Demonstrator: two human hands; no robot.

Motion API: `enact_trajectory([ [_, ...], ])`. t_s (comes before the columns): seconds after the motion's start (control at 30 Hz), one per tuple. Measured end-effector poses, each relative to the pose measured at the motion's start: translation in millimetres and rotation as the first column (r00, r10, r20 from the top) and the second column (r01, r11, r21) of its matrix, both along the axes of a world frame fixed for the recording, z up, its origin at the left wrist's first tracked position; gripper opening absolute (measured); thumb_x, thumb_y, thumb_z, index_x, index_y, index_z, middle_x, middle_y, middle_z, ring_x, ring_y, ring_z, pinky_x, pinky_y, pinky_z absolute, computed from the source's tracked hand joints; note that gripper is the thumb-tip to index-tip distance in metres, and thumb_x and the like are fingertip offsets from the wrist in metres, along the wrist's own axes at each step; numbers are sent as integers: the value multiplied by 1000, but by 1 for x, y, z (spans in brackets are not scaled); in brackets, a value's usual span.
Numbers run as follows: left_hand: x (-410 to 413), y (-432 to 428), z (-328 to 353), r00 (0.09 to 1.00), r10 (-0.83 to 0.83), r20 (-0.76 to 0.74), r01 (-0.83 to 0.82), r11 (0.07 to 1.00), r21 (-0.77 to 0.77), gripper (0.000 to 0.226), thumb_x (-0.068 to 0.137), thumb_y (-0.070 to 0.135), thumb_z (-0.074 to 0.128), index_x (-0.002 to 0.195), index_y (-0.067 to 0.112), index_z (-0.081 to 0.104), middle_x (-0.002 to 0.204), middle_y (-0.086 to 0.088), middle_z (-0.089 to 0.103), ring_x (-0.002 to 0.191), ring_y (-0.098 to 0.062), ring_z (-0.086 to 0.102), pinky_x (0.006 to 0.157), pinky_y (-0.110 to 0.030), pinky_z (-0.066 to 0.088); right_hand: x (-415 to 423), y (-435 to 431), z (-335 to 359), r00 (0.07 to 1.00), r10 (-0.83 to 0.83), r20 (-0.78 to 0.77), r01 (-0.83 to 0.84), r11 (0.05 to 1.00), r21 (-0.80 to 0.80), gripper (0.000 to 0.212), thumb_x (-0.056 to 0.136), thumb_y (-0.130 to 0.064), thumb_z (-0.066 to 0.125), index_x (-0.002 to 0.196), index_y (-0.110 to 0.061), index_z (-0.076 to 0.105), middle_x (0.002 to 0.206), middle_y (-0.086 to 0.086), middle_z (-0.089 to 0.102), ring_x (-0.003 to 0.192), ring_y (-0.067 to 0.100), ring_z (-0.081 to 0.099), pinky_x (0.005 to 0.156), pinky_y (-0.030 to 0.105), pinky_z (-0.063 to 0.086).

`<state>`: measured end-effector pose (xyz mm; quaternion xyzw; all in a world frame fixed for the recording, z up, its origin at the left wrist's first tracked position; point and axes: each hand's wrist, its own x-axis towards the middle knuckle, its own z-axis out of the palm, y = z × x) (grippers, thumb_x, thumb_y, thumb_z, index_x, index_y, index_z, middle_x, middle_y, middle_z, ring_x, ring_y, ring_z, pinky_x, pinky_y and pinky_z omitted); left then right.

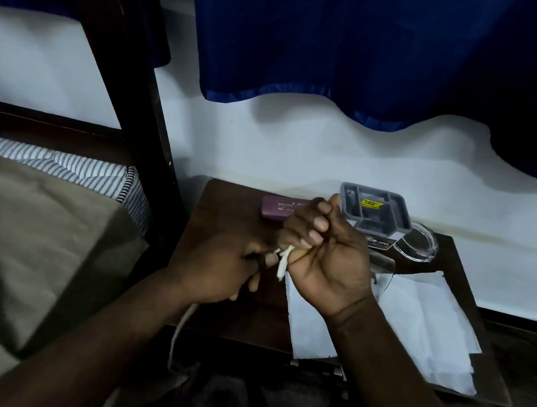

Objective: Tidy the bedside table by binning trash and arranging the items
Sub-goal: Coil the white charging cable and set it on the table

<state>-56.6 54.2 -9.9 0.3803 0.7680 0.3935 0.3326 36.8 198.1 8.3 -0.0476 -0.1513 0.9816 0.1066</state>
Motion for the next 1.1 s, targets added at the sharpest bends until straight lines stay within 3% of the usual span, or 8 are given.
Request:
enact_trajectory([
  [0.23,15,2,-2,979,-194,-62,182,969,-167,22,102,42,55,98,32,73,68,5,71,43,-6,59,49,-18,45,-5,-1,-9,927,-355,122,343,932,114,33,111,-23,37,97,-14,65,86,-4,60,79,7,60,78,19,51],
  [0.4,14,1,10,930,-253,-266,210,961,-179,37,98,42,62,71,18,66,69,4,70,62,-2,63,59,-17,45,-8,-8,-13,854,-497,155,375,793,480,25,107,-19,44,104,-8,66,89,-1,70,88,11,66,91,22,50],
  [0.57,-1,-4,21,864,-106,-492,156,986,61,18,91,39,69,89,24,78,86,12,74,82,-1,67,77,-27,51,-10,-18,-18,871,-461,167,185,625,759,21,98,-25,57,97,-11,73,92,7,75,86,18,72,83,30,58],
  [0.7,-8,-9,23,805,41,-592,80,981,176,12,79,34,78,85,31,68,83,25,67,81,7,63,76,-26,53,-5,-21,-26,827,-462,319,-189,307,933,46,106,-8,52,65,-25,63,55,-15,61,54,-1,56,56,24,46],
  [0.8,-13,-10,20,782,100,-615,56,972,229,24,78,20,83,83,32,62,78,28,63,80,12,61,72,-10,46,-5,-31,-25,825,-318,468,-308,442,843,43,112,-29,43,77,-12,61,52,-4,58,43,10,55,46,27,45],
  [0.93,-15,-9,18,884,179,-432,-27,942,336,21,77,16,86,84,26,69,83,19,69,76,-2,68,68,-22,52,-1,-25,-18,813,-48,580,-457,564,688,67,93,-80,40,57,-26,59,62,1,45,46,12,35,44,23,26],
  [1.03,-16,-7,20,989,81,-120,-36,940,340,6,88,22,77,87,27,77,81,13,75,76,-3,69,71,-25,54,5,-14,-5,781,245,575,-574,644,506,64,90,-83,44,63,-25,48,56,-6,29,41,6,23,38,19,20],
  [1.1,-11,-6,22,998,17,53,-33,942,334,23,95,31,63,78,33,77,66,18,69,62,7,59,60,-12,45,8,-6,2,780,422,462,-606,694,388,65,94,-79,39,63,-22,41,50,-8,25,38,5,21,37,19,18],
])
